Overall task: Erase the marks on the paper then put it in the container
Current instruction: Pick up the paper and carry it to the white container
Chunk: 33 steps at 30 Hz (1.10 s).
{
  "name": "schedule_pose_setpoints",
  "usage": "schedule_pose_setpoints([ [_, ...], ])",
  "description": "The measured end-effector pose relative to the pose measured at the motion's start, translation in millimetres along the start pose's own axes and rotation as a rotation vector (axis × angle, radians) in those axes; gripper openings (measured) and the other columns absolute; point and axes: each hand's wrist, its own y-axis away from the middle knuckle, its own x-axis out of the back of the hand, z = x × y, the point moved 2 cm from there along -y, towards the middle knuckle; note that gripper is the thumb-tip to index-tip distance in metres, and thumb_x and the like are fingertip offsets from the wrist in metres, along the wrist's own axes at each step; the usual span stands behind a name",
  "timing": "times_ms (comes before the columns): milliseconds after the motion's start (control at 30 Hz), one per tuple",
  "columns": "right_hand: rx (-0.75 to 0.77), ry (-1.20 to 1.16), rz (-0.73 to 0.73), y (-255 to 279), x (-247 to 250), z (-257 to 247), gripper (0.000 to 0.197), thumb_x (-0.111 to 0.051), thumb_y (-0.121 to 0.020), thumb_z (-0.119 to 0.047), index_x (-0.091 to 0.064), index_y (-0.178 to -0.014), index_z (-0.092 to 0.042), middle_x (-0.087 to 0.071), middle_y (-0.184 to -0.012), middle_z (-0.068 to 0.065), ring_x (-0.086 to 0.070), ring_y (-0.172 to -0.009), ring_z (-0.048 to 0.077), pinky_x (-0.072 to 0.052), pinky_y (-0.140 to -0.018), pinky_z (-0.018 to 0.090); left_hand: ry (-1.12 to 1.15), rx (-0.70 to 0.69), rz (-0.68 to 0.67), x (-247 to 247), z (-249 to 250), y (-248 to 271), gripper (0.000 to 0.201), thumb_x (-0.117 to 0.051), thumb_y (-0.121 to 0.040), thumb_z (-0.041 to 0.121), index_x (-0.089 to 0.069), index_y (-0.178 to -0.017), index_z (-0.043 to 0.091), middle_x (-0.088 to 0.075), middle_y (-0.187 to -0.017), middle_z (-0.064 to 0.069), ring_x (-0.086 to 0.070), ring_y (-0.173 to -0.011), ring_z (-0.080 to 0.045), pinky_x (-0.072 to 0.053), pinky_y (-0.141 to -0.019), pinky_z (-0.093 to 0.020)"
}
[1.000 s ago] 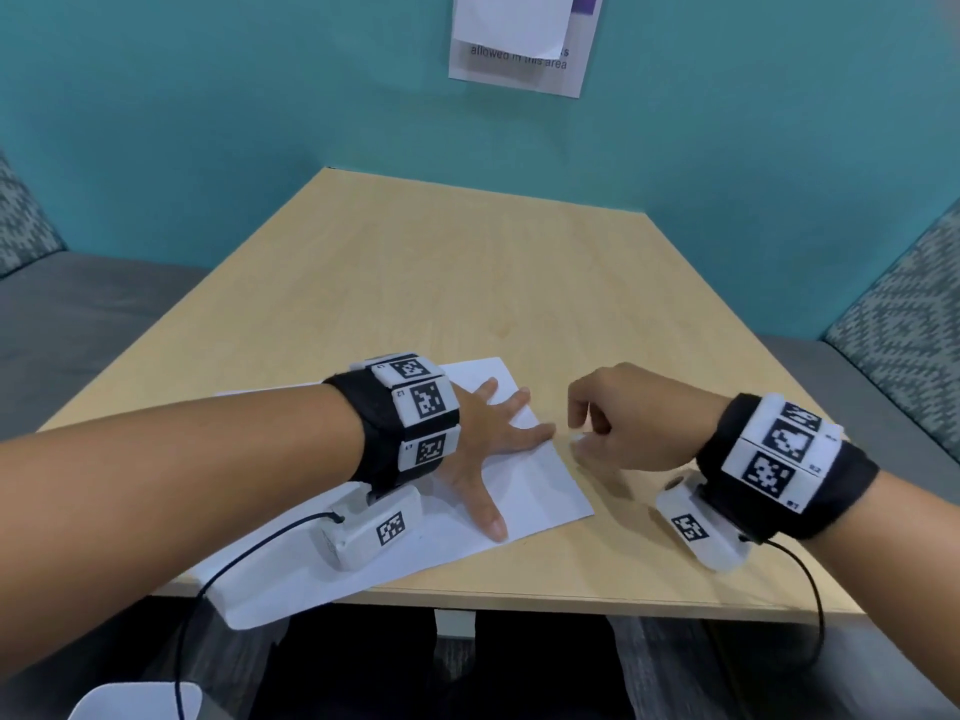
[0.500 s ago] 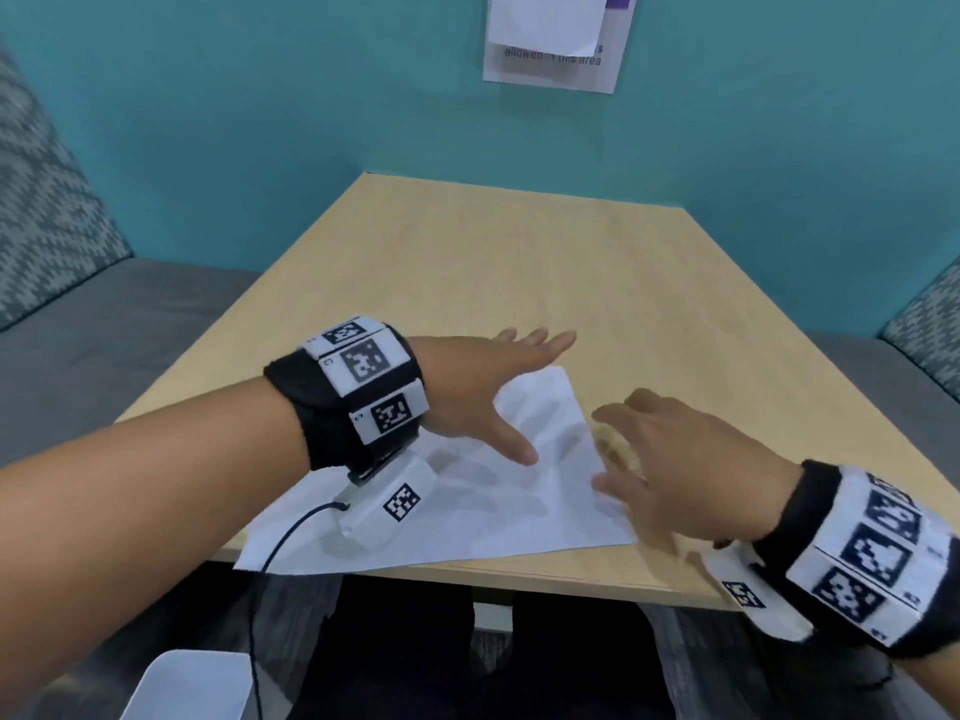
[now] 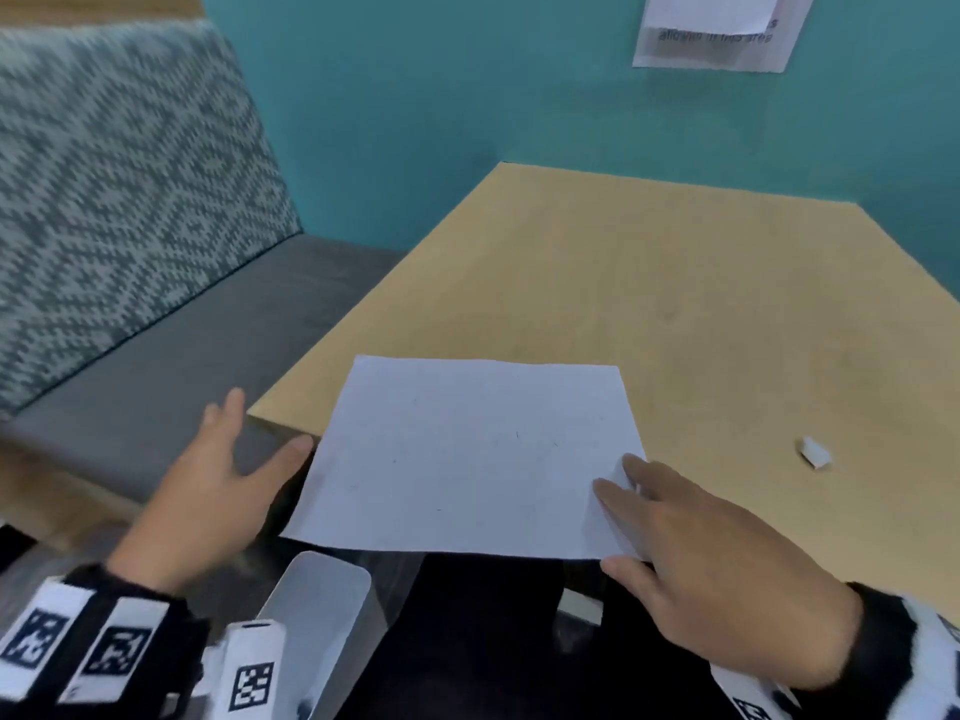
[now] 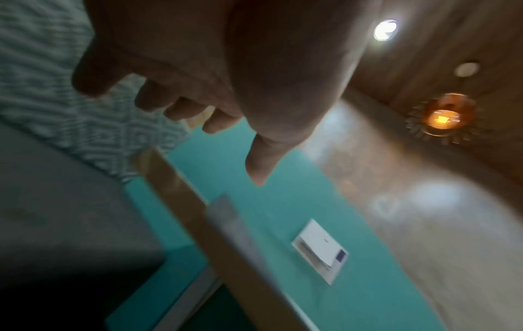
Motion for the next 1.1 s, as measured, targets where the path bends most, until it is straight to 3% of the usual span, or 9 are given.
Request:
schedule_pose_setpoints([
  [133, 0.078, -0.006, 0.007, -5, -1, -24, 0.033, -0.036, -0.098, -0.048, -0.036, -0.126, -0.031, -0.033, -0.119, -0.007, -0.042, -0.102, 0.014, -0.049, -0.081, 0.029, 0.382, 0.168, -0.126, -10, -34, 4, 0.087, -0.069, -0.081, 0.058, -0.037, -0.152, 0.017, -0.052, -0.146, -0.002, -0.052, -0.131, -0.017, -0.036, -0.112, -0.041],
  [233, 0.128, -0.025, 0.023, -9, -3, -34, 0.036, -0.036, -0.097, -0.049, -0.037, -0.129, -0.033, -0.031, -0.126, -0.008, -0.041, -0.110, 0.012, -0.046, -0.087, 0.027, 0.524, 0.161, -0.163, -8, -36, 11, 0.031, -0.063, -0.095, 0.031, -0.066, -0.122, 0.016, -0.074, -0.113, -0.001, -0.070, -0.106, -0.026, -0.050, -0.097, -0.044],
  [367, 0.059, -0.272, 0.100, -8, -20, -36, 0.046, -0.043, -0.092, -0.059, -0.047, -0.134, -0.040, -0.031, -0.144, -0.020, -0.040, -0.128, 0.003, -0.038, -0.096, 0.017, 0.562, 0.199, -0.049, 5, -46, 25, 0.023, -0.062, -0.094, 0.010, -0.066, -0.116, 0.016, -0.076, -0.102, -0.005, -0.074, -0.090, -0.026, -0.057, -0.074, -0.036],
  [433, -0.019, -0.502, 0.334, 2, -26, -31, 0.031, -0.051, -0.084, -0.058, -0.066, -0.102, -0.038, -0.060, -0.111, -0.019, -0.059, -0.096, 0.003, -0.040, -0.075, 0.012, 0.589, 0.242, -0.033, 11, -57, 36, 0.025, -0.063, -0.093, 0.009, -0.065, -0.117, 0.015, -0.076, -0.104, -0.008, -0.074, -0.089, -0.029, -0.058, -0.073, -0.036],
  [500, -0.170, -0.699, 0.481, 13, -35, -22, 0.026, -0.063, -0.078, -0.054, -0.064, -0.071, -0.029, -0.061, -0.066, -0.010, -0.056, -0.060, 0.008, -0.041, -0.056, 0.014, 0.610, 0.274, -0.022, 18, -70, 49, 0.027, -0.062, -0.093, 0.009, -0.063, -0.119, 0.014, -0.075, -0.105, -0.010, -0.073, -0.091, -0.031, -0.060, -0.071, -0.036],
  [600, -0.361, -1.004, 0.186, 16, -60, -16, 0.038, -0.076, -0.072, -0.056, -0.067, -0.066, -0.019, -0.062, -0.053, 0.003, -0.053, -0.047, 0.013, -0.050, -0.060, 0.028, 0.650, 0.311, -0.018, 27, -90, 73, 0.030, -0.061, -0.093, 0.009, -0.062, -0.122, 0.016, -0.075, -0.106, -0.012, -0.073, -0.091, -0.033, -0.061, -0.069, -0.036],
  [733, -0.261, -1.466, -0.258, -10, -85, -30, 0.092, -0.082, -0.034, -0.077, -0.075, -0.093, -0.006, -0.072, -0.087, 0.023, -0.067, -0.072, 0.034, -0.056, -0.061, 0.040, 0.660, 0.335, 0.012, 36, -115, 102, 0.030, -0.062, -0.092, 0.008, -0.062, -0.121, 0.016, -0.075, -0.105, -0.012, -0.074, -0.087, -0.030, -0.060, -0.063, -0.028],
  [867, -0.051, -1.646, -0.529, -54, -97, -68, 0.091, -0.087, -0.053, -0.061, -0.063, -0.124, -0.010, -0.070, -0.119, 0.017, -0.068, -0.107, 0.036, -0.059, -0.079, 0.039, 0.682, 0.332, 0.027, 47, -141, 119, 0.041, -0.076, -0.084, 0.019, -0.061, -0.123, 0.018, -0.075, -0.103, -0.013, -0.075, -0.085, -0.031, -0.059, -0.062, -0.028],
  [1100, -0.006, -1.657, -0.779, -117, -132, -127, 0.052, -0.069, -0.087, -0.014, -0.054, -0.135, -0.001, -0.061, -0.133, 0.019, -0.059, -0.122, 0.038, -0.049, -0.101, 0.050, 0.673, 0.358, 0.063, 57, -195, 111, 0.030, -0.059, -0.093, 0.002, -0.060, -0.121, 0.014, -0.076, -0.102, -0.012, -0.075, -0.085, -0.029, -0.060, -0.064, -0.031],
])
